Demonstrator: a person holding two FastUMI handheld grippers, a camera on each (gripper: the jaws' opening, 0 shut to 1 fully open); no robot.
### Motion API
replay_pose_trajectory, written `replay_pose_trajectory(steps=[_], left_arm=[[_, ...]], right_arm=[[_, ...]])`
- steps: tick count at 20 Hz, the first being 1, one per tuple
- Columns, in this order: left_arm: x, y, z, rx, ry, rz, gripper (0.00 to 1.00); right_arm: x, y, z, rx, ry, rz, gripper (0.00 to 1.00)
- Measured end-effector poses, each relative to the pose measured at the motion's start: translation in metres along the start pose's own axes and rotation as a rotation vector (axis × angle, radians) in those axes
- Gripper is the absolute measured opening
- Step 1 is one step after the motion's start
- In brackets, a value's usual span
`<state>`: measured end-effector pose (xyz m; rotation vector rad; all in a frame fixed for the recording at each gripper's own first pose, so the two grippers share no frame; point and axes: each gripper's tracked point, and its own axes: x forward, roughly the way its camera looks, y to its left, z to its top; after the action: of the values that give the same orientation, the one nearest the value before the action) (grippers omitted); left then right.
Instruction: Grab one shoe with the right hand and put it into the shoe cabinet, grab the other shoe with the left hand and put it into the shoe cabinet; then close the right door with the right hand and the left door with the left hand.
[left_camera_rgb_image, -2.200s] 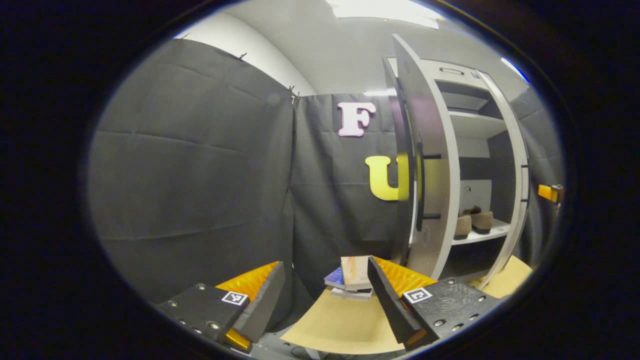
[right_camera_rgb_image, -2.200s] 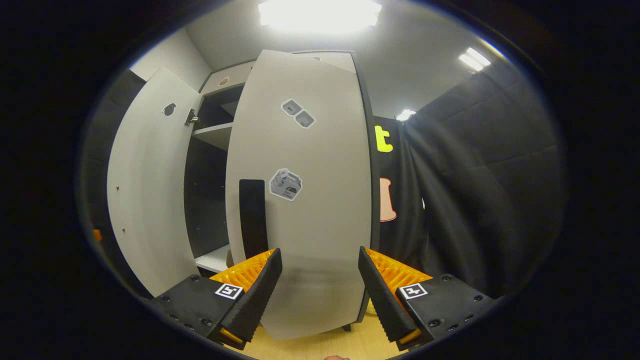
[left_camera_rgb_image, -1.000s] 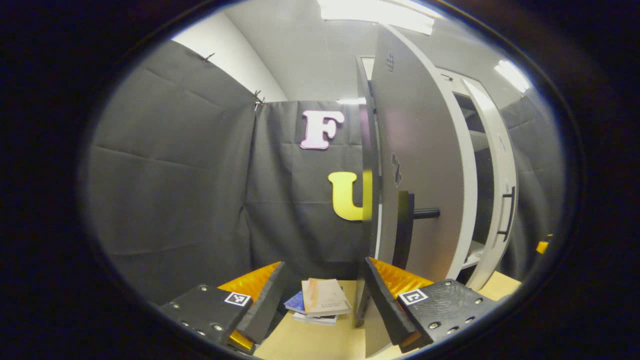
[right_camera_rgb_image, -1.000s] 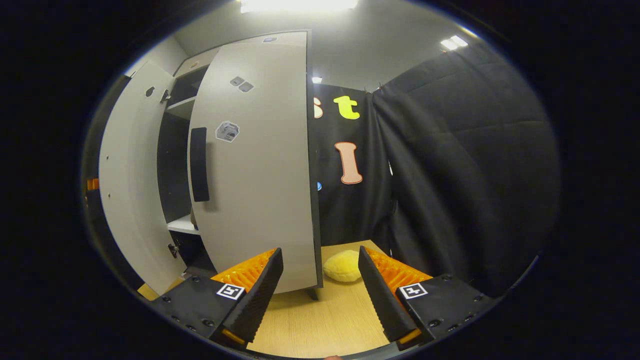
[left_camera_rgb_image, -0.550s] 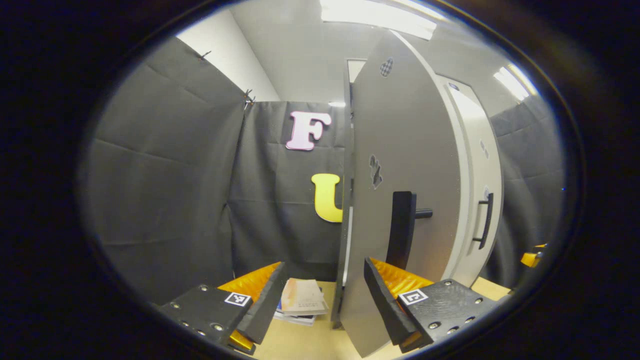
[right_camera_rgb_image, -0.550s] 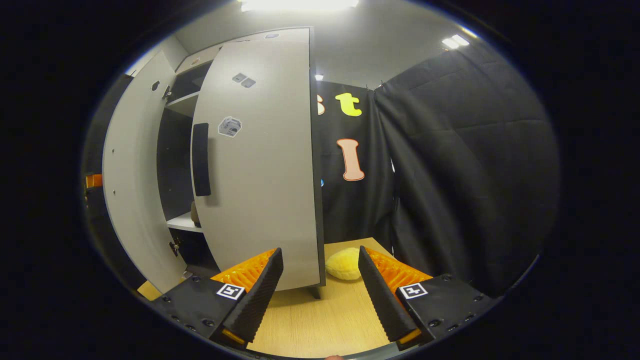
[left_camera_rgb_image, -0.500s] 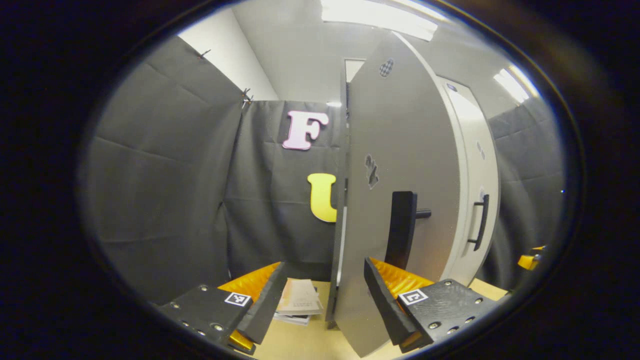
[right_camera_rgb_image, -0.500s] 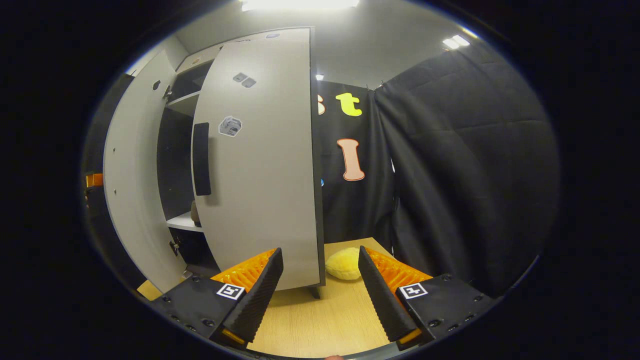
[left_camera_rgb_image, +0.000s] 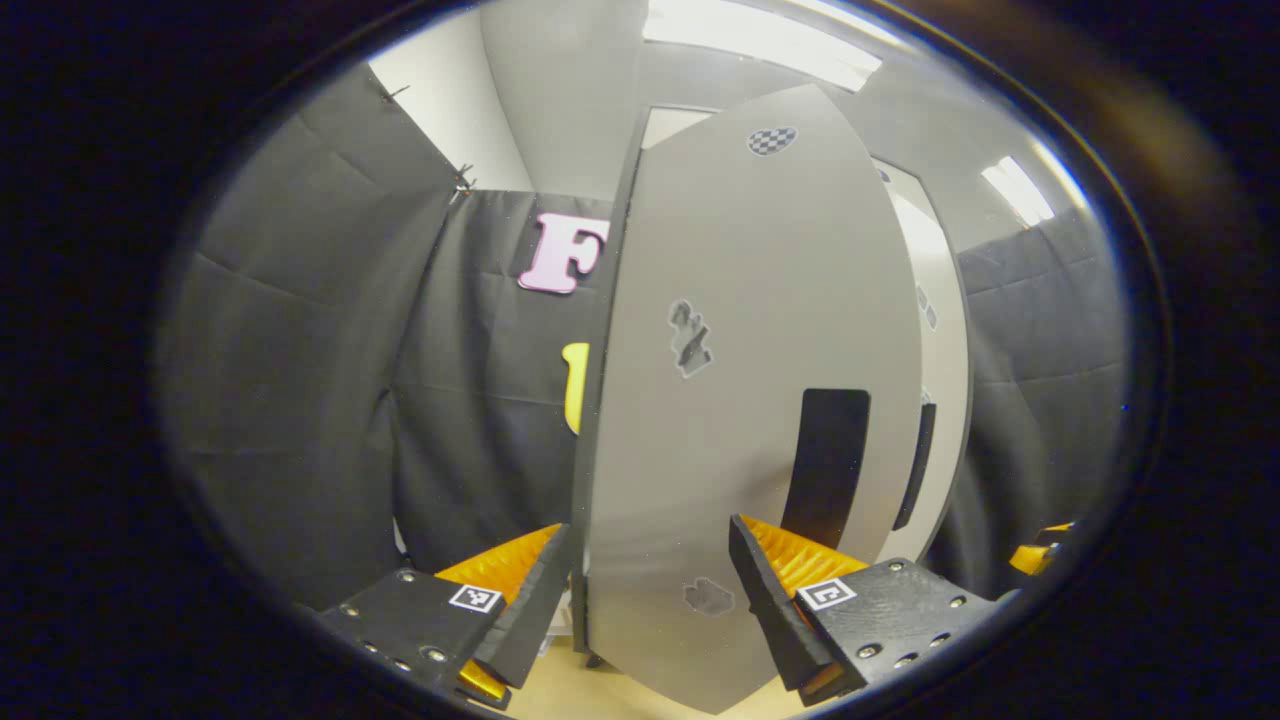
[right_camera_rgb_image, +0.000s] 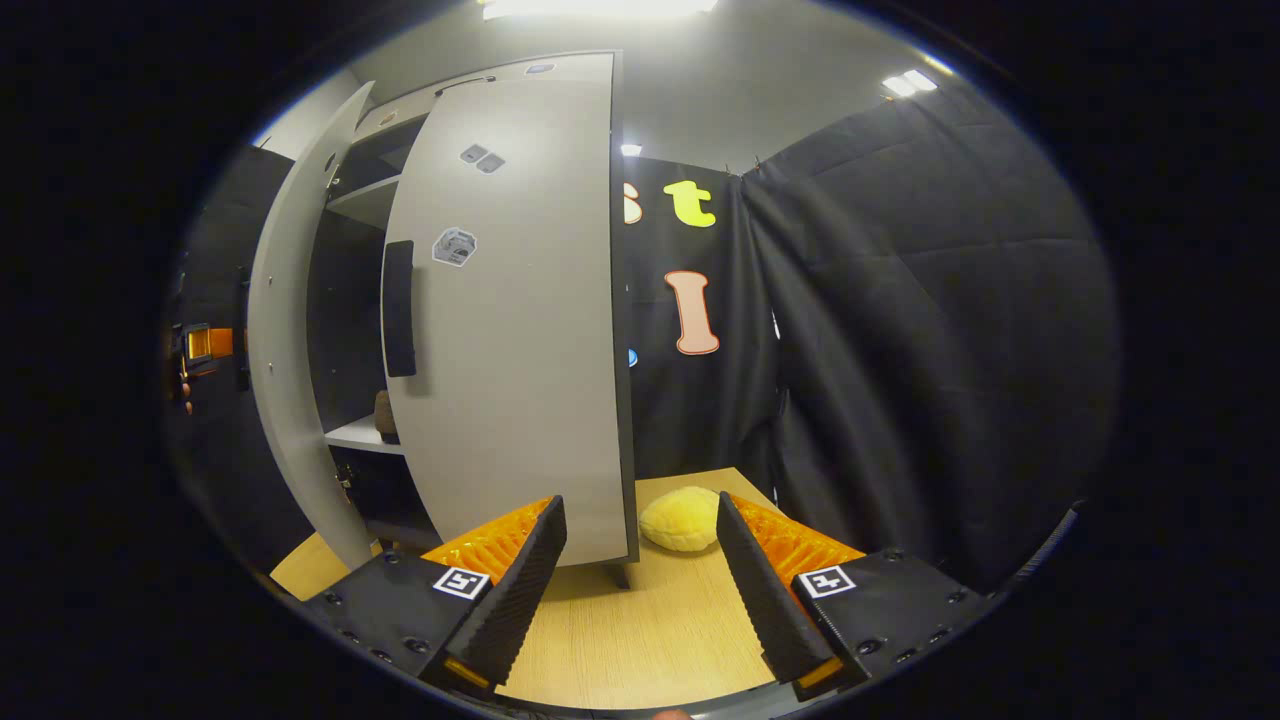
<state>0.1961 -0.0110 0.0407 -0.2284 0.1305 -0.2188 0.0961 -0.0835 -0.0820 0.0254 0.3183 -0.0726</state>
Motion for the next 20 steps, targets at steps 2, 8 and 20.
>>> replay_pose_trajectory(steps=[2,8,20], left_arm=[[0.014,-0.020,-0.008,0.031,0.011,-0.014,0.98],[0.042,-0.044,-0.003,0.141,-0.003,0.011,0.98],[-0.036,-0.014,0.014,0.170,-0.041,0.051,0.98]], right_arm=[[0.001,-0.003,-0.001,0.004,0.003,-0.003,0.96],[-0.002,-0.006,-0.009,0.038,0.011,0.003,0.96],[-0.027,0.033,0.042,0.037,-0.096,0.111,0.94]])
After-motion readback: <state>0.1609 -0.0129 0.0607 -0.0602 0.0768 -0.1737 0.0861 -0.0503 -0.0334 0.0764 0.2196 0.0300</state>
